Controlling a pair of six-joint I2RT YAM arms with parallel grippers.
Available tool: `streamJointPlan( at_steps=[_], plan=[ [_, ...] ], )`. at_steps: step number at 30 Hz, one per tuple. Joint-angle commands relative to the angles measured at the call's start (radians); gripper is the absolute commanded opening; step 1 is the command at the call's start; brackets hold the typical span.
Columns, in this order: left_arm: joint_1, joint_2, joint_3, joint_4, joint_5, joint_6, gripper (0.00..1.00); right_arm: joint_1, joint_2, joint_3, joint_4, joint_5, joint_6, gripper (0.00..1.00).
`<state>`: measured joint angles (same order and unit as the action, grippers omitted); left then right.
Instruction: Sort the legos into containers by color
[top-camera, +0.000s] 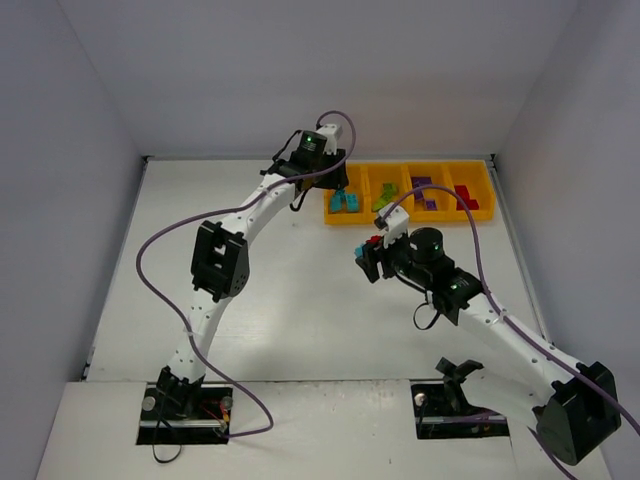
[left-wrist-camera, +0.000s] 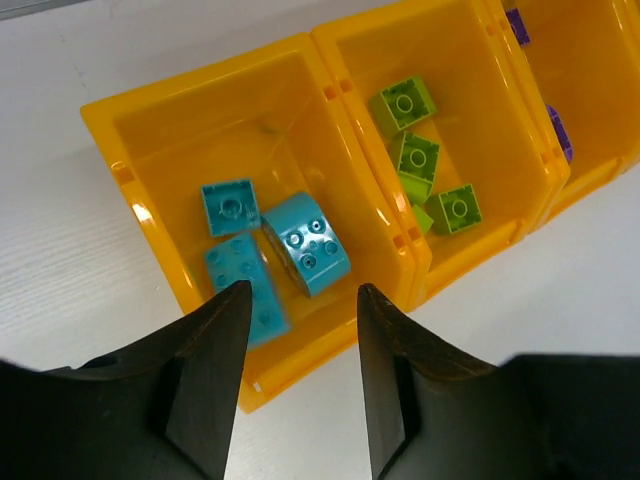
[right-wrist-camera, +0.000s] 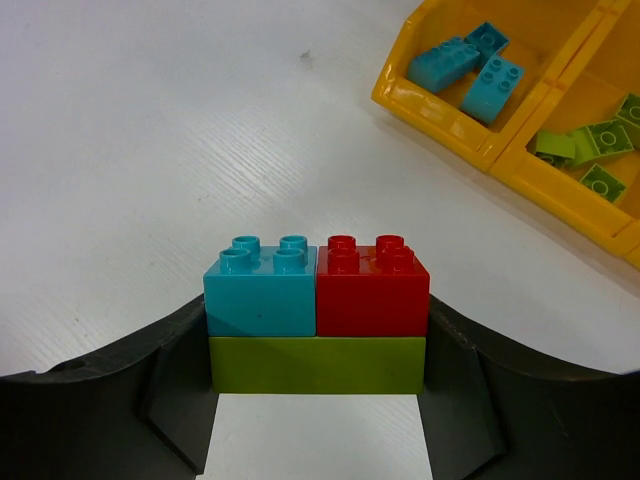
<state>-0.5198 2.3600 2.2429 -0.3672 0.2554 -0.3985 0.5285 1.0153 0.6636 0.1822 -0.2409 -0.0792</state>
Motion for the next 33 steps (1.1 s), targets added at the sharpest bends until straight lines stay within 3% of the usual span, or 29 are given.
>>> streamJointPlan(
  at_steps=[1,6,10,13,20,24,33],
  plan=[
    [-0.008,-0.01,0.09,0.033,-0.022,0.01,0.41,-0.01,0.014,0.068,0.043,-0.014,-0.008,0.0],
    [-0.008,-0.021,0.109,0.027,-0.021,0.003,0.48,-0.012,0.031,0.082,0.037,-0.017,-0.019,0.0],
    [-0.002,-0.126,-0.009,0.027,0.045,-0.023,0.61,-0.013,0.022,0.085,0.039,-0.018,-0.028,0.0],
    [0.0,-0.252,-0.113,0.039,0.113,-0.036,0.65,-0.013,0.019,0.1,0.039,-0.02,-0.05,0.0],
    [0.003,-0.578,-0.419,0.05,0.37,-0.06,0.66,-0.018,0.035,0.146,0.042,-0.023,-0.096,0.01],
    [0.003,-0.686,-0.601,0.167,0.572,-0.147,0.66,-0.018,0.054,0.168,0.049,-0.049,-0.103,0.02],
    [-0.017,-0.74,-0.726,0.248,0.66,-0.252,0.66,-0.018,0.062,0.202,0.079,-0.133,-0.105,0.05]
  ],
)
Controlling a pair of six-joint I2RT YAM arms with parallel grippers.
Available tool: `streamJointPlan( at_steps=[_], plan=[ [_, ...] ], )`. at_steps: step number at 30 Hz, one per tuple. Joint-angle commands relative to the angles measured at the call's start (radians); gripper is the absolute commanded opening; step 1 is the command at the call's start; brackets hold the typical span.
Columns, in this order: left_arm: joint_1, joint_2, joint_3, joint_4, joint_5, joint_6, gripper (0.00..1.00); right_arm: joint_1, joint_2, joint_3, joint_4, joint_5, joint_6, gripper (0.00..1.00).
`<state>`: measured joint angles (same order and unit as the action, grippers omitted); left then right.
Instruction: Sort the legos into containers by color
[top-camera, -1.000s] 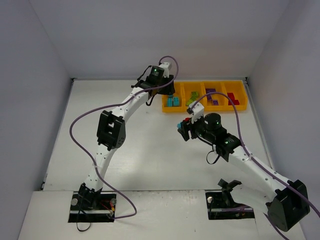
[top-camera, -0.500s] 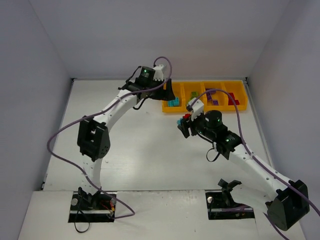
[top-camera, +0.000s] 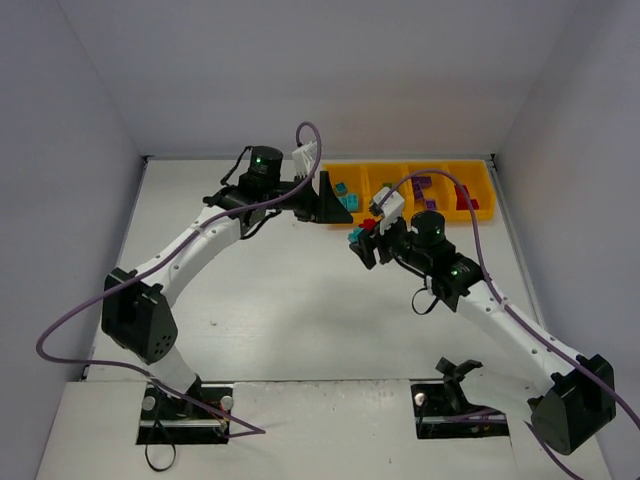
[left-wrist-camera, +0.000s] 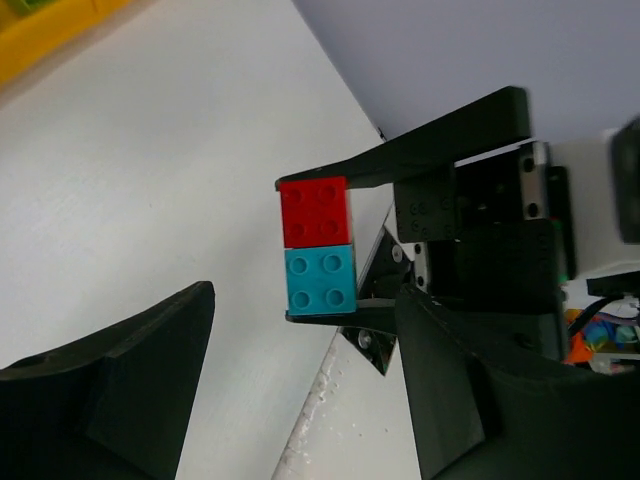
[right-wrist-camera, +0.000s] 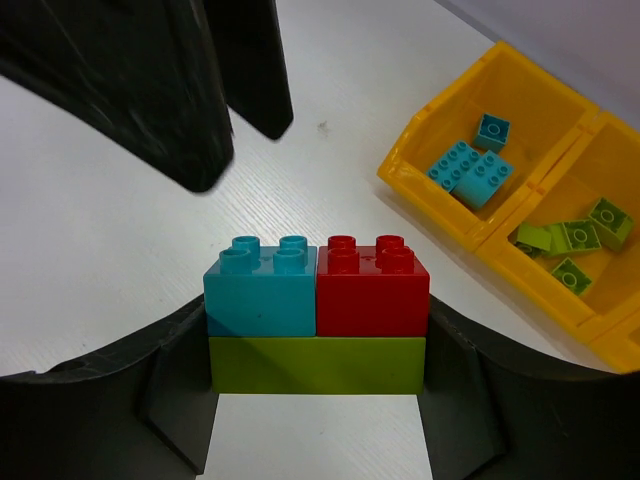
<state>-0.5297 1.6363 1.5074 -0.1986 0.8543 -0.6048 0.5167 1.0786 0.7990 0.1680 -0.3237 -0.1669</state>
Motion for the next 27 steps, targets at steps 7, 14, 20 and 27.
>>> streamJointPlan(
  at_steps=[7,14,20,27],
  plan=[
    [-0.024,0.007,0.005,0.088,0.048,-0.075,0.66,-0.004,-0.003,0.08,0.094,-0.098,-0.013,0.06],
    [-0.027,-0.003,0.016,0.1,0.051,-0.09,0.66,-0.001,0.014,0.078,0.107,-0.106,-0.011,0.06],
    [-0.027,-0.006,0.022,0.053,0.034,-0.081,0.64,0.005,0.052,0.112,0.133,-0.113,-0.029,0.06],
    [-0.027,0.023,0.069,-0.022,0.0,-0.055,0.58,0.017,0.098,0.146,0.157,-0.118,-0.054,0.06]
  ],
)
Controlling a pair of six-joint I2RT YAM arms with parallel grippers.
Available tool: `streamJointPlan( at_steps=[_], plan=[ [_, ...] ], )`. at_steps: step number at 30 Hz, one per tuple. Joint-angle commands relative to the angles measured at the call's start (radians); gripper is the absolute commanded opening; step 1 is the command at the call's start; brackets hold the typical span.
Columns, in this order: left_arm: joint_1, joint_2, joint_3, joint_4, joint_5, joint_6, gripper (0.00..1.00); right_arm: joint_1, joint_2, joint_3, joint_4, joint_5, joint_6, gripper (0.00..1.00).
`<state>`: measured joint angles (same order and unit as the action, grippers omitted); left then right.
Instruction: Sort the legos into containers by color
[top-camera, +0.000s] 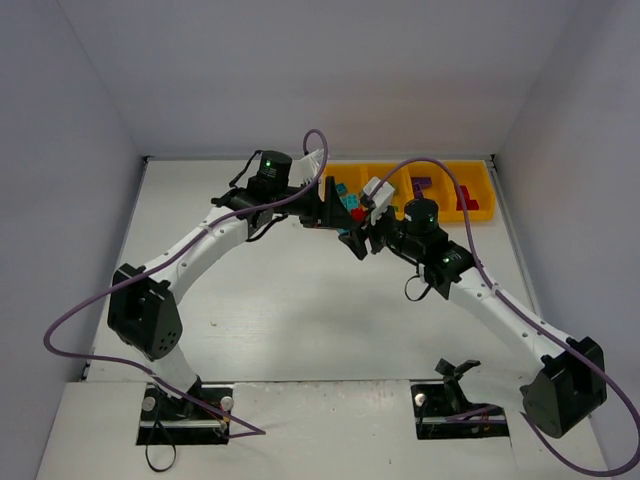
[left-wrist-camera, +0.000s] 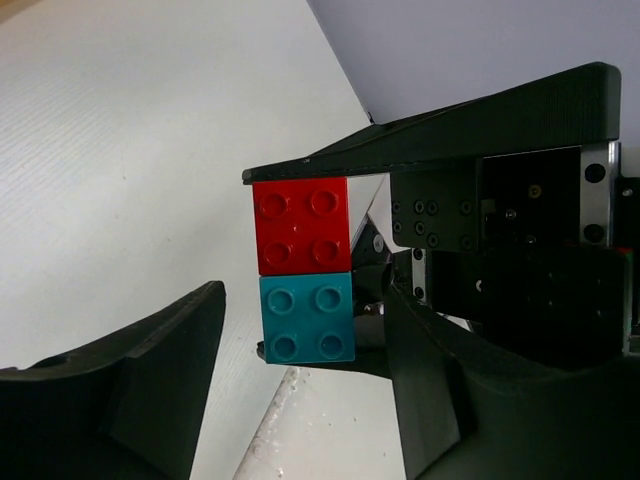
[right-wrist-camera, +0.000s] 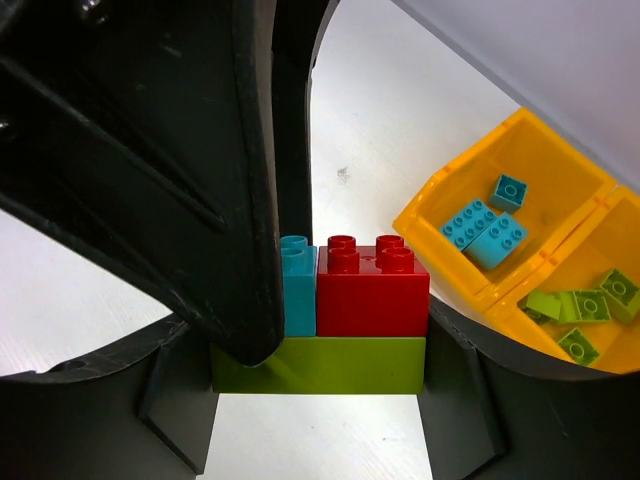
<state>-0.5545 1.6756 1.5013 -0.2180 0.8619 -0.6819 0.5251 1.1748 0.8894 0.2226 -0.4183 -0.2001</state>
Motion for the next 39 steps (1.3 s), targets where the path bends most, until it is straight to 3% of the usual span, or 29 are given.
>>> streamJointPlan(
  at_steps=[1,5,9,12,16,17,20,22,26,29,39],
  plan=[
    [-0.002,-0.014,0.086,-0.007,-0.015,0.022,0.55,0.01,0.015,0.063,0.104,-0.028,-0.031,0.06],
    [-0.004,-0.013,0.099,-0.003,-0.032,0.022,0.45,0.016,0.031,0.077,0.106,-0.03,-0.044,0.07],
    [-0.004,-0.024,0.106,0.003,-0.058,0.041,0.12,0.018,0.048,0.083,0.115,-0.024,-0.048,0.08],
    [-0.002,-0.036,0.111,0.002,-0.06,0.064,0.03,0.019,0.054,0.085,0.127,-0.019,-0.044,0.11],
    [-0.001,-0.047,0.111,0.0,-0.058,0.077,0.01,0.018,0.063,0.089,0.13,-0.019,-0.045,0.19],
    [-0.001,-0.048,0.109,0.0,-0.055,0.079,0.0,0.018,0.062,0.089,0.13,-0.017,-0.047,0.33],
    [-0.001,-0.057,0.105,0.0,-0.054,0.093,0.0,0.019,0.057,0.085,0.127,0.012,-0.045,0.56],
    [-0.001,-0.068,0.102,-0.003,-0.055,0.11,0.0,0.016,0.052,0.075,0.126,0.022,-0.044,0.64],
    [0.005,-0.076,0.105,-0.02,-0.047,0.134,0.0,0.015,0.037,0.062,0.118,0.029,-0.044,0.66],
    [0.01,-0.079,0.106,-0.026,-0.037,0.146,0.0,0.013,0.028,0.056,0.11,0.033,-0.047,0.73],
    [0.027,-0.089,0.102,-0.04,-0.014,0.168,0.0,0.012,0.014,0.046,0.087,0.035,-0.059,0.79]
  ],
)
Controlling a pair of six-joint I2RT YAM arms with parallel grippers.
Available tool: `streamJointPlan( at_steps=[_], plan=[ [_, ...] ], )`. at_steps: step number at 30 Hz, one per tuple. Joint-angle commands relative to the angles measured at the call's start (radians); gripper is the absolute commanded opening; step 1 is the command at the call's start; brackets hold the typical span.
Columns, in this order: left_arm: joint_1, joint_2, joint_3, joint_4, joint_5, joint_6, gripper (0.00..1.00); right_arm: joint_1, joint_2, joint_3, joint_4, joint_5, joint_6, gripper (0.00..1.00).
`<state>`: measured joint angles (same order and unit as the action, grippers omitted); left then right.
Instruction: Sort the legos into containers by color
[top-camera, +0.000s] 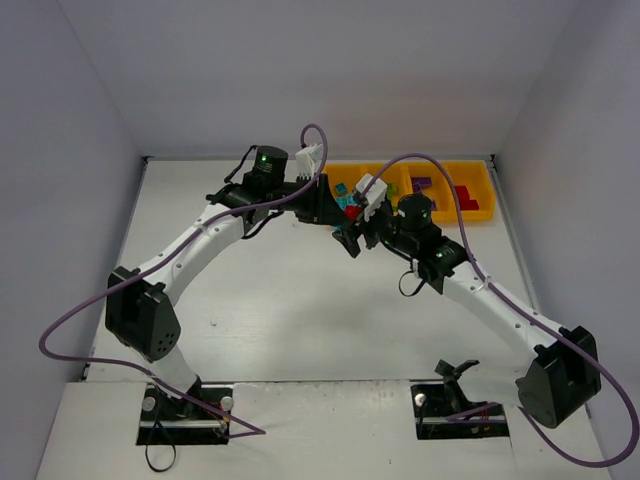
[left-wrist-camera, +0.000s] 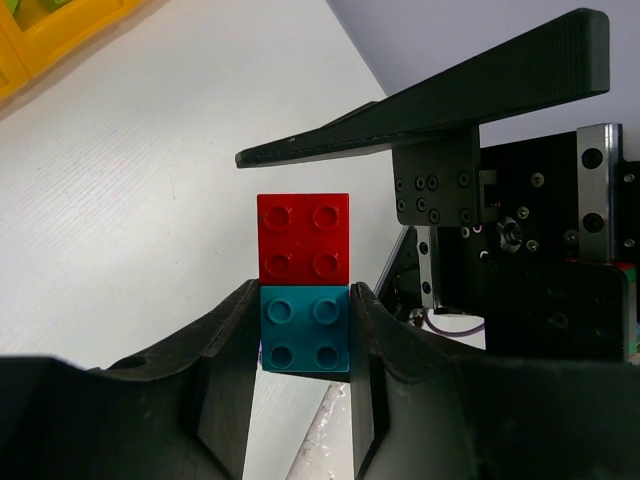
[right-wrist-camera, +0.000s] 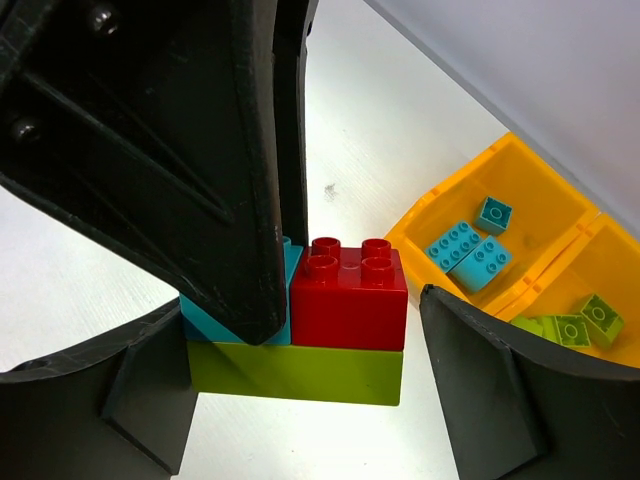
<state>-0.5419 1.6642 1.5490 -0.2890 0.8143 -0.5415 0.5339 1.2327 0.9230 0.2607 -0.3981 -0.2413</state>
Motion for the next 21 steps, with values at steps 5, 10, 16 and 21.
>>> streamJointPlan(
  at_steps=[5,10,16,21],
  plan=[
    [0.031,-0.083,0.052,0.031,0.04,0.025,0.0,0.001,-0.056,-0.007,0.043,0.019,-0.019,0.79],
    [0.039,-0.086,0.062,0.03,0.045,0.026,0.0,0.001,-0.075,-0.024,0.037,0.027,-0.019,0.79],
    [0.039,-0.083,0.059,0.033,0.051,0.021,0.0,0.0,-0.075,-0.016,0.038,0.027,-0.016,0.77],
    [0.037,-0.084,0.051,0.043,0.052,0.012,0.0,0.0,-0.061,0.0,0.046,0.008,-0.004,0.78]
  ],
)
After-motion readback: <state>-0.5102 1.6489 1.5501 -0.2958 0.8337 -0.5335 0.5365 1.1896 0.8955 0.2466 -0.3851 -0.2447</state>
